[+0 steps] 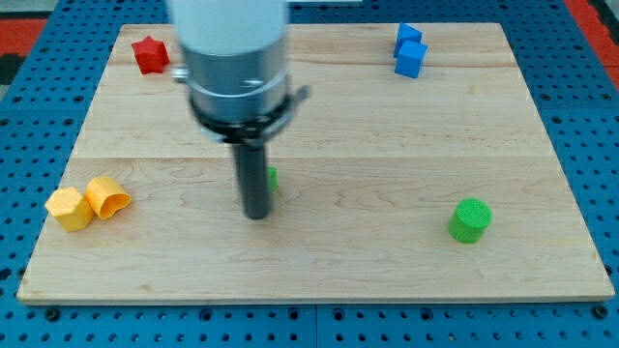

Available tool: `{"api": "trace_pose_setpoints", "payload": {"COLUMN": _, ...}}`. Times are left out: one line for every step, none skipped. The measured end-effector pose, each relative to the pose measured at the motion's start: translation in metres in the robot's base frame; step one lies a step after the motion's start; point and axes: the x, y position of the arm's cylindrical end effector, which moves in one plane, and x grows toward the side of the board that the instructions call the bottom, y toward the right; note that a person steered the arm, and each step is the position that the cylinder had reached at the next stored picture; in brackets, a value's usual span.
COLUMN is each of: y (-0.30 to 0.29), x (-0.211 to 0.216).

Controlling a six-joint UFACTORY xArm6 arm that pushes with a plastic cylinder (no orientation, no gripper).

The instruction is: Place the green star diagonal to green circle

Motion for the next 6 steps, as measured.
{"api": "trace_pose_setpoints", "payload": {"y": -0.044, "x": -0.017}}
{"api": "trace_pose_setpoints", "payload": {"y": 0.004, "x": -0.040}}
{"api": "trace_pose_setpoints", "payload": {"y": 0.053, "x": -0.041}}
{"api": "trace_pose_setpoints", "payload": {"y": 0.077, "x": -0.030}}
{"api": "trace_pose_setpoints", "payload": {"y": 0.073, "x": -0.005}}
{"api": "trace_pose_setpoints", "payload": {"y": 0.090, "x": -0.024}}
